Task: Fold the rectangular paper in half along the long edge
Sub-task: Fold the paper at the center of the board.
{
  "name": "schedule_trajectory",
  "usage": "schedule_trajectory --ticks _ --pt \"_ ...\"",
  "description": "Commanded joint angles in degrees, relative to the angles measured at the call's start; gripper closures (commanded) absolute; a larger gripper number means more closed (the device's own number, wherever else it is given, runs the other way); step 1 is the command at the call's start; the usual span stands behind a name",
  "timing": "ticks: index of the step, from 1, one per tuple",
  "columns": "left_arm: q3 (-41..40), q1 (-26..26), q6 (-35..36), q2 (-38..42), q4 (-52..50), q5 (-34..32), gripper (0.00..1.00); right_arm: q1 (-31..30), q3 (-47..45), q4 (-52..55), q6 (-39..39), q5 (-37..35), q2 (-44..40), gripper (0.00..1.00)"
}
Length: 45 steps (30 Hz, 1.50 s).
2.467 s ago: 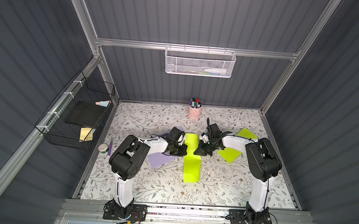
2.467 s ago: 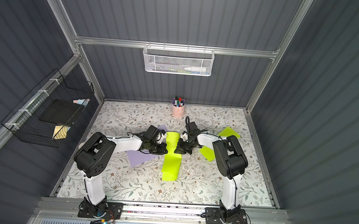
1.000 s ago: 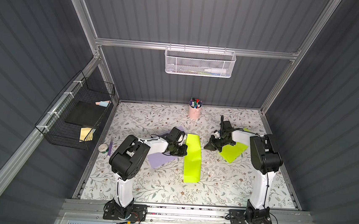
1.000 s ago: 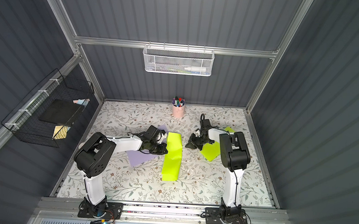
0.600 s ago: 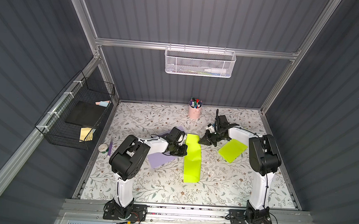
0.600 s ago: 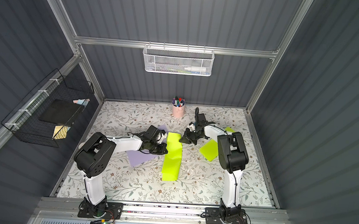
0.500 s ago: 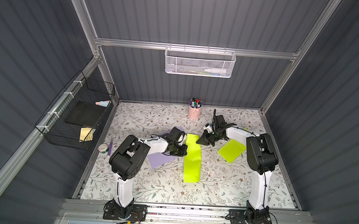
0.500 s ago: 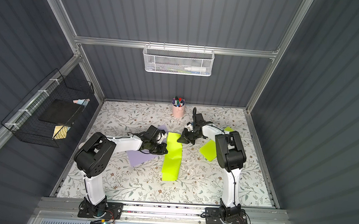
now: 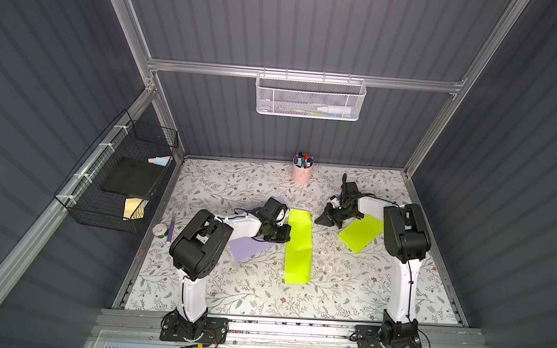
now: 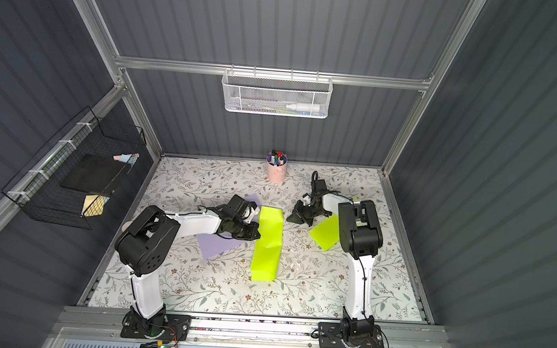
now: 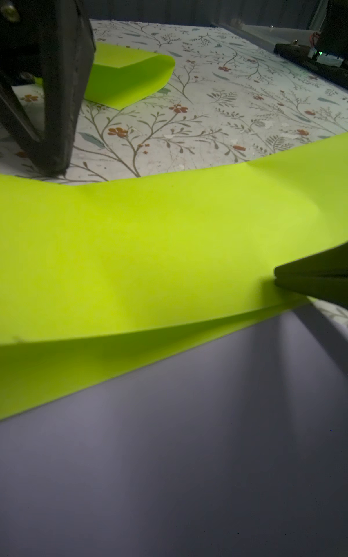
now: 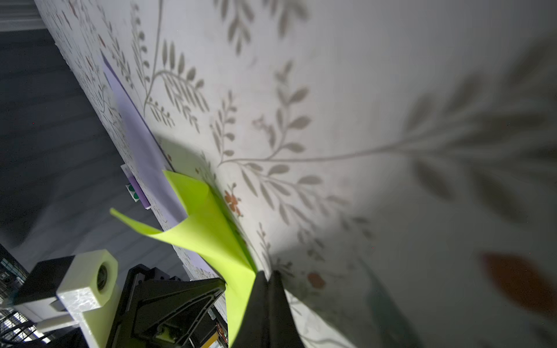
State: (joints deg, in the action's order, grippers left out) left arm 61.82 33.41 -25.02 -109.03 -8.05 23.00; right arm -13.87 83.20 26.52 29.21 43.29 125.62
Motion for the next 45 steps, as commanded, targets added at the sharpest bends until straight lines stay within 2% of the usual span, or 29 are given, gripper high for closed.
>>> schedule_trajectory --ticks 1,5,14,25,38,45 --pt "-1.0 0.3 1.19 -2.26 -7.98 -3.85 1.0 0.87 1.26 2.47 -1.96 -1.04 -1.42 1.0" --pt "-0.63 0.34 1.11 -2.47 -8.16 -4.03 1.0 -0.16 1.65 -0.22 -0.94 2.87 -2.78 1.0" --pt "-0.01 0.35 1.28 -2.6 -8.73 -4.1 1.0 -3.83 8.28 0.28 -0.66 4.09 2.72 1.0" --pt "-0.56 0.34 1.2 -1.99 -8.56 -4.28 1.0 -4.15 10.52 2.83 0.07 -0.04 7.66 1.0" --pt "-1.16 0.34 1.37 -1.66 -8.47 -4.53 1.0 1.17 3.9 1.34 -0.29 -2.58 4.83 1.0" --pt "-0.92 0.34 1.45 -2.12 -8.56 -4.3 1.0 -0.11 1.42 -0.25 0.14 -0.53 -1.3 1.0"
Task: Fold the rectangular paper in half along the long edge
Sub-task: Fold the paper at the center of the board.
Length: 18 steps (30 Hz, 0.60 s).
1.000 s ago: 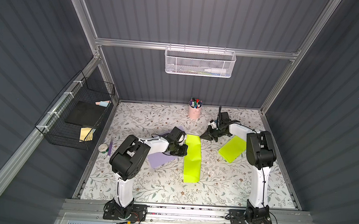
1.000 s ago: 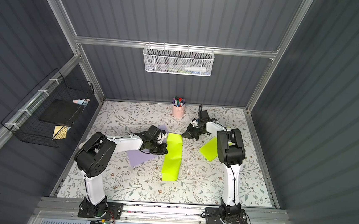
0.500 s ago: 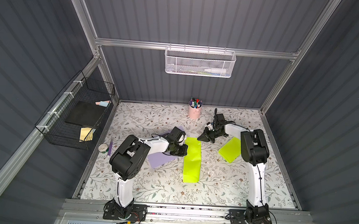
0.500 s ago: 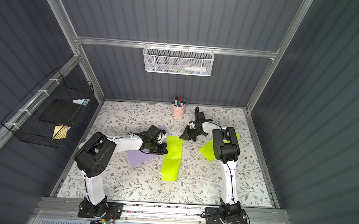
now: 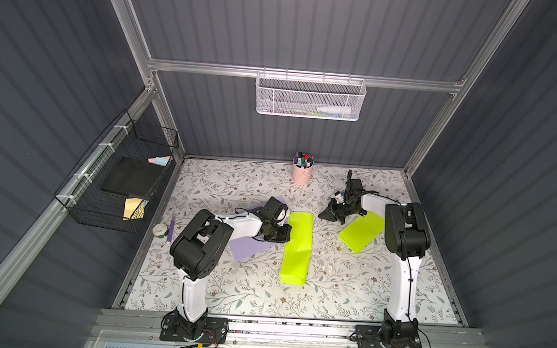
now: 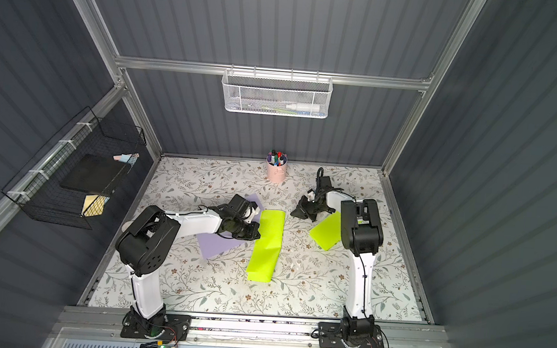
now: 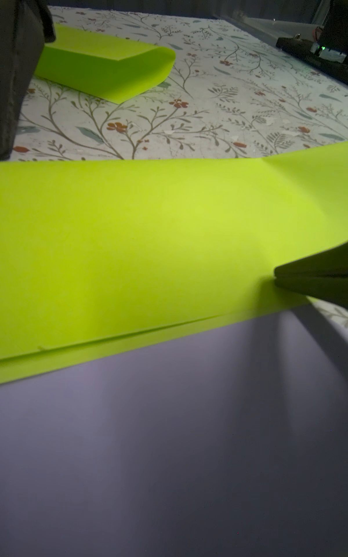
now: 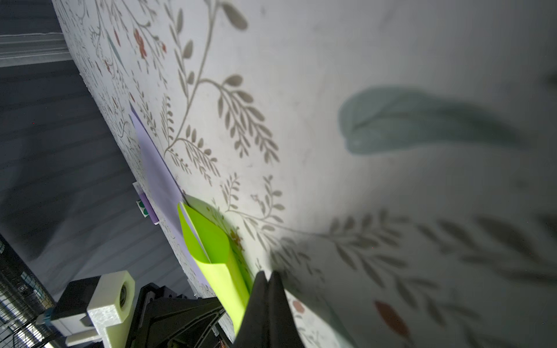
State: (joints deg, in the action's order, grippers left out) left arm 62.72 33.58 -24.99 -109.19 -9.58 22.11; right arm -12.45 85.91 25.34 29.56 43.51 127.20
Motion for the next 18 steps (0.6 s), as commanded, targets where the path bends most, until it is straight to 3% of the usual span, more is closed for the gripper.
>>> schedule_trajectory --ticks 1,11,18 --pt "-1.72 0.16 1.33 -2.08 -7.03 -3.45 1.0 -2.21 -1.74 0.98 0.02 -0.42 -3.6 1.0" --pt "-1.5 0.16 1.32 -2.42 -6.94 -3.36 1.0 -9.84 0.11 -0.92 0.82 2.82 -2.24 1.0" --pt "-1.79 0.17 1.44 -1.99 -7.03 -3.37 1.0 -8.45 -4.73 -4.49 4.45 0.81 -0.44 1.0"
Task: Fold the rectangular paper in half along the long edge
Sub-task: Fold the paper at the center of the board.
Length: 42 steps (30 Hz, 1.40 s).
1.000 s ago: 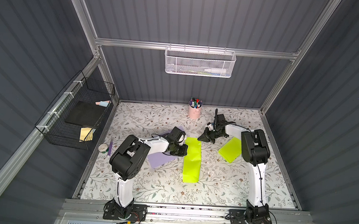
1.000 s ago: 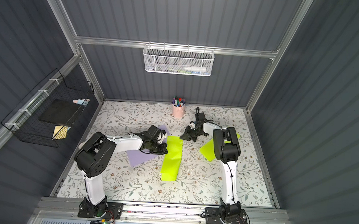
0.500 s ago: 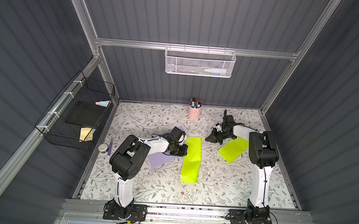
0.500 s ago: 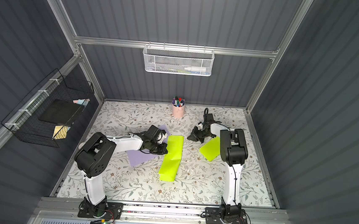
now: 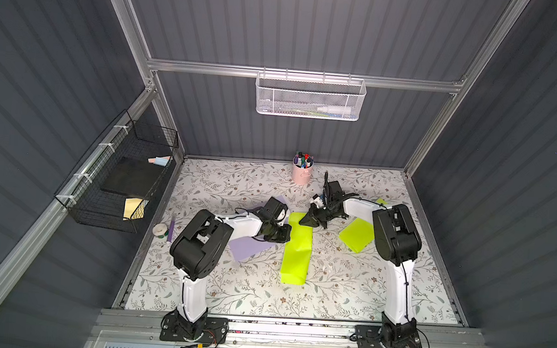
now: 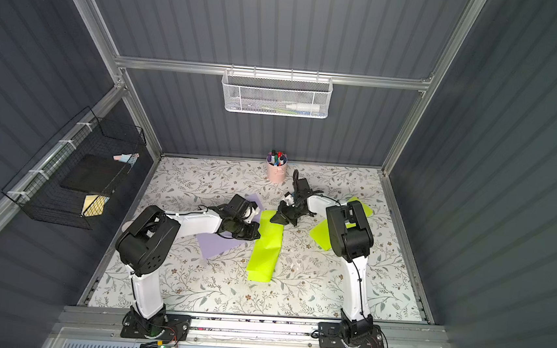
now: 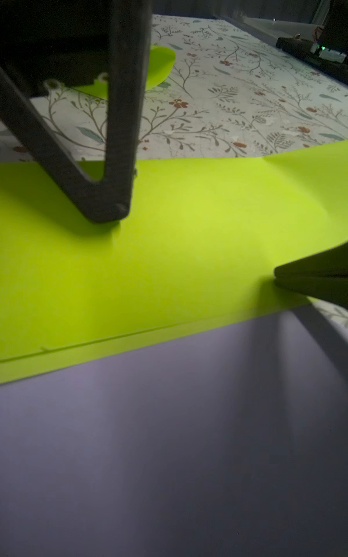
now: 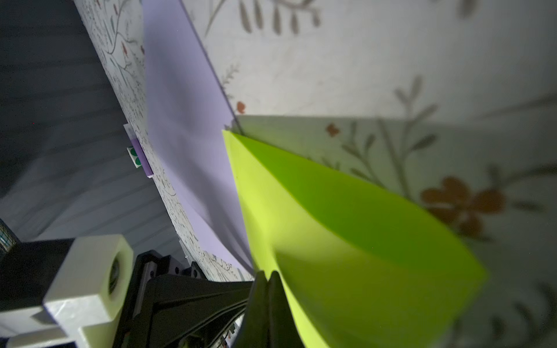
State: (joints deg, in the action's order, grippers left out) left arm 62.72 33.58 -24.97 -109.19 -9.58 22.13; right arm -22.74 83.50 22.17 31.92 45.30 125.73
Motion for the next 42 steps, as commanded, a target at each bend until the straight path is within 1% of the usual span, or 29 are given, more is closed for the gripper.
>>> schedule_trajectory --ticks 1,7,12,17,20,25,27,30,32,37,42 --pt "-1.77 0.17 1.36 -1.98 -7.07 -3.41 1.0 2.61 -3.86 -2.28 2.58 -1.0 0.84 1.0" --pt "-1.79 0.17 1.53 -2.15 -7.11 -3.41 1.0 7.37 -10.75 -4.21 2.17 -1.22 -0.9 1.0" --pt "-1.89 0.17 1.48 -2.33 -7.02 -3.38 1.0 9.02 -11.72 -2.23 0.52 -2.6 -3.5 1.0" --pt "-2.09 0.17 1.45 -2.33 -7.03 -3.49 1.0 8.79 -11.31 -2.06 0.95 -1.67 -6.42 1.0" --pt "-2.07 0.17 1.42 -2.3 -6.94 -3.44 1.0 6.77 -11.03 -2.19 1.33 -0.58 -8.4 1.0" --pt "-2.05 0.17 1.1 -2.72 -6.51 -3.4 1.0 0.46 -9.51 -1.03 1.53 -0.81 -8.71 1.0" --pt "-2.14 0.16 1.15 -2.62 -6.41 -3.4 1.0 -1.64 -10.28 -2.55 3.13 -1.35 -8.06 1.0" --pt "-2.21 0.16 1.23 -2.49 -6.59 -3.36 1.0 -2.44 -13.1 -6.54 5.94 -1.51 -7.34 1.0" --pt "-2.29 0.17 1.32 -2.43 -6.67 -3.41 1.0 -2.2 -14.84 -8.11 6.91 -1.83 -7.34 1.0" --pt "-2.46 0.17 1.33 -2.45 -6.59 -3.35 1.0 -0.29 -17.43 -6.05 4.45 -4.48 -7.27 1.0" --pt "-3.1 0.16 1.25 -2.06 -6.33 -3.48 1.0 5.12 -22.73 -5.42 2.09 -5.17 -9.63 1.0"
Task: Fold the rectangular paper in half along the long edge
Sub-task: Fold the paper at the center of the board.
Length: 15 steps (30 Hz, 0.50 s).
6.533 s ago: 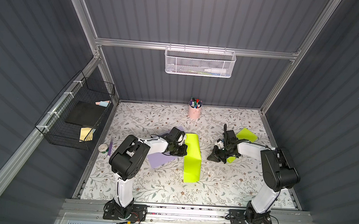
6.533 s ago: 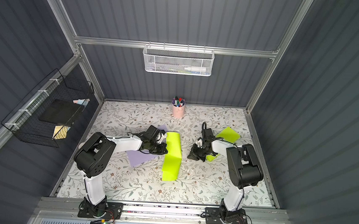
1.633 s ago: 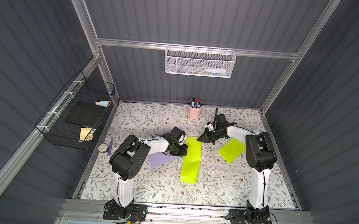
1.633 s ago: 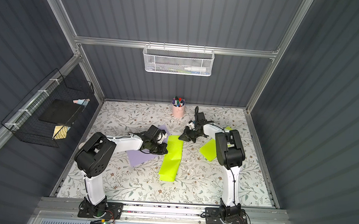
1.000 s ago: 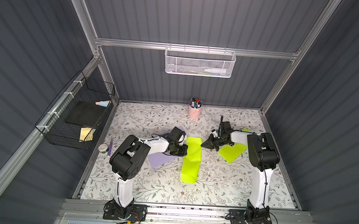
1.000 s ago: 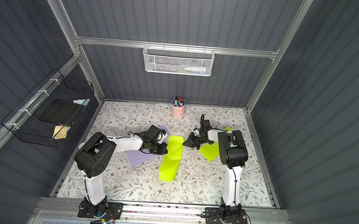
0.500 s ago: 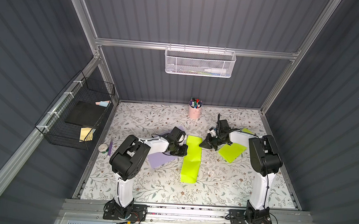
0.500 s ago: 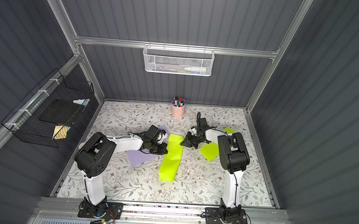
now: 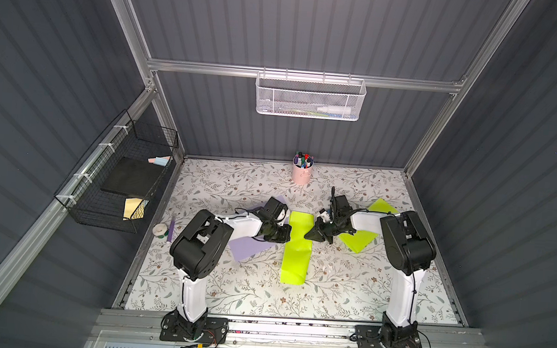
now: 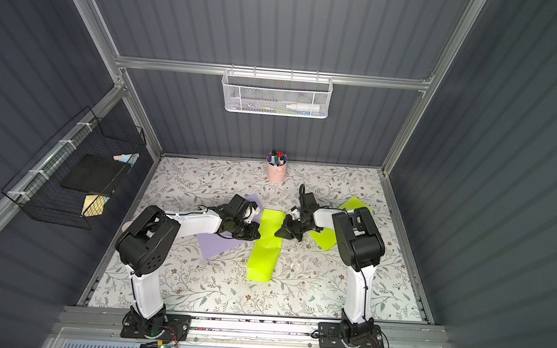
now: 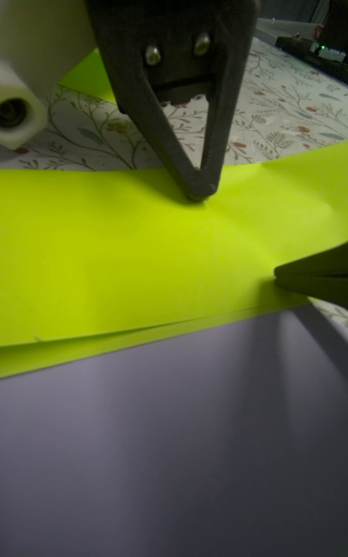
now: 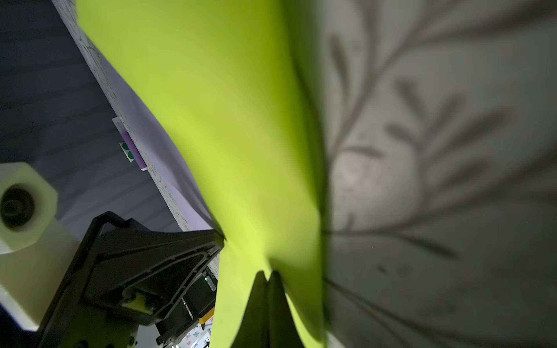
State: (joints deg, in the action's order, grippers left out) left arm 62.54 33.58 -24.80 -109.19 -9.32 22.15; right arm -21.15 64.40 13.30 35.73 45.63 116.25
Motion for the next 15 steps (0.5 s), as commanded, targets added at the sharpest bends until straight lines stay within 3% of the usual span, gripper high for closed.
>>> schedule_trajectory --ticks 1,9,15 --pt "-2.97 0.16 1.02 -2.08 -6.59 -3.59 1.0 4.58 -4.39 3.74 -2.2 -5.38 -0.8 1.0" --pt "-2.78 0.17 0.98 -2.43 -6.41 -3.56 1.0 5.19 -2.0 7.8 -4.53 -3.91 -6.29 1.0" --pt "-2.69 0.17 0.71 -2.75 -6.15 -3.61 1.0 -3.49 1.46 8.56 -3.46 -3.06 -7.51 1.0"
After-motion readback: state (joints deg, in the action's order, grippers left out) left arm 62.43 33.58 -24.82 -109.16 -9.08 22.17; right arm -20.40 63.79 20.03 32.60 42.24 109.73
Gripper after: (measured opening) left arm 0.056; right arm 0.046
